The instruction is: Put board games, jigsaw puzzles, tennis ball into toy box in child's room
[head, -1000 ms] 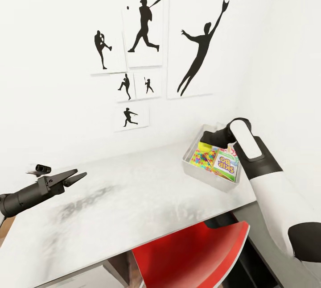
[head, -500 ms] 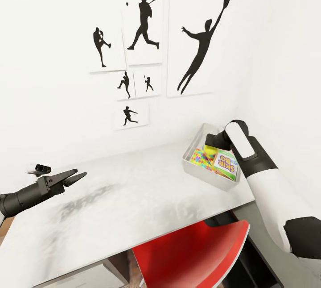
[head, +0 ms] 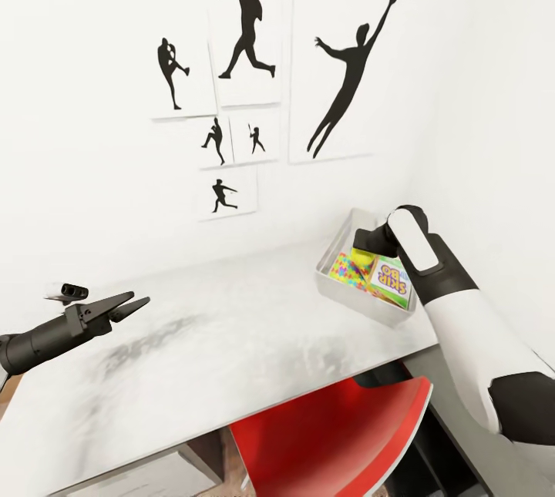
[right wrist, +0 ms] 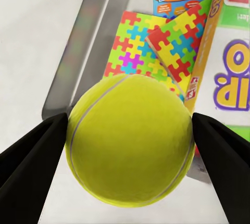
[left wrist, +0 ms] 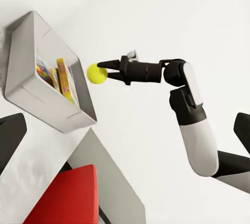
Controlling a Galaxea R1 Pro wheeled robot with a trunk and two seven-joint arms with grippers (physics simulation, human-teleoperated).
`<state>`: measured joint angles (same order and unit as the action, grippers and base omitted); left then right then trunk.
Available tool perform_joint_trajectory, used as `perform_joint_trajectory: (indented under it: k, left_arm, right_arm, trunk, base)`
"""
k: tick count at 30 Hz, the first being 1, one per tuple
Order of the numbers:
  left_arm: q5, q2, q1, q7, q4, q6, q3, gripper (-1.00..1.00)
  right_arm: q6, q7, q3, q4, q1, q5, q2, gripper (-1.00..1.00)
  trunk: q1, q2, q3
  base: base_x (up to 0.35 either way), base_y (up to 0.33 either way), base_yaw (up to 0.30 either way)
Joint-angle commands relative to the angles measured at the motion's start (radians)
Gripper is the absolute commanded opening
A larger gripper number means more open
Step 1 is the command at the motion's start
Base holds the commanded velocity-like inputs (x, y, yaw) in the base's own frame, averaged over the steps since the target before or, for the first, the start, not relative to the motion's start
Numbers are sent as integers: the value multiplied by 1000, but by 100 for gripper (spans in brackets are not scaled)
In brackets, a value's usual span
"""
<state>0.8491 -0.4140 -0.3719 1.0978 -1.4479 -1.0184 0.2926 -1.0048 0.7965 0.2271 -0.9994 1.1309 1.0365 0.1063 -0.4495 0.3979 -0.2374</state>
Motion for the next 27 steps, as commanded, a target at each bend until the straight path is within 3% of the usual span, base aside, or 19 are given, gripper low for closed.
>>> perform_joint_trajectory:
  k: [1, 5, 11, 27]
  left_arm:
    - [1, 0, -1, 2, 0, -5, 0, 100]
    - [1, -1, -1, 3, 0, -6, 0, 100]
    - [5, -3, -1, 5, 0, -7, 0, 100]
    - [7, 3, -1, 4, 0, -2, 0, 100]
  right_arm:
    - [-2, 10, 4, -1, 9, 10, 1, -100]
    - [5, 10, 3, -1, 29, 10, 1, -100]
    - [88, 9, 10, 38, 47, 8, 1, -100]
    - [120, 7, 12, 64, 51, 5, 0, -100]
  trunk:
    - [-1, 2, -3]
    - [-1, 2, -8]
    - [-1, 2, -16]
    - [-1, 2, -36]
  base:
    - [0, 0, 0]
    - [0, 0, 0]
    - [0, 0, 0]
    - [0, 0, 0]
